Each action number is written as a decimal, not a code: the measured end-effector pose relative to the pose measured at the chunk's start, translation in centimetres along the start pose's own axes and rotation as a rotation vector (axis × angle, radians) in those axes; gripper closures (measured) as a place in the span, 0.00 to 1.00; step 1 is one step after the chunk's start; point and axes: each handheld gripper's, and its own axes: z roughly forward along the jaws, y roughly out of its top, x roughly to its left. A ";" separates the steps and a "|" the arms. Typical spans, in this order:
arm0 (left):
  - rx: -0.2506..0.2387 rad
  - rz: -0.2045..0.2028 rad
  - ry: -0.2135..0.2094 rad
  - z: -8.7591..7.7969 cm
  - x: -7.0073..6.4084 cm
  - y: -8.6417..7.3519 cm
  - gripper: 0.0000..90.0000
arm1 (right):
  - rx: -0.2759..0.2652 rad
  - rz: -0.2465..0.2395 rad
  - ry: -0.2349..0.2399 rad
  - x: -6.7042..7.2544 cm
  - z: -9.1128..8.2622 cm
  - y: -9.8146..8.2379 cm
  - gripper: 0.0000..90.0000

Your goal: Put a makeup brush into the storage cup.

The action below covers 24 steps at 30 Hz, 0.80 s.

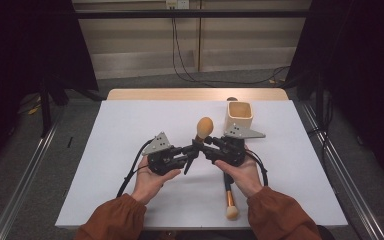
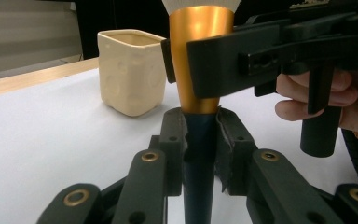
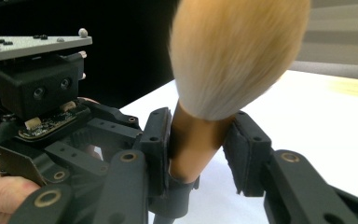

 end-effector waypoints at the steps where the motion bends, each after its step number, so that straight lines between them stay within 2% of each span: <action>1: 0.002 0.000 -0.002 0.0 0.0 0.0 0.83 | 0.001 0.001 0.000 0.0 0.0 0.0 0.71; 6: 0.011 0.000 -0.003 0.1 0.0 -0.2 0.83 | 0.016 0.007 -0.004 0.1 0.0 0.0 0.72; 18: 0.015 -0.028 -0.011 0.3 0.0 -0.4 0.82 | 0.026 -0.045 -0.002 0.3 0.0 -0.1 0.73; 24: 0.038 -0.028 -0.002 0.6 -0.1 -0.7 0.73 | 0.022 -0.068 -0.008 0.4 -0.1 0.1 0.73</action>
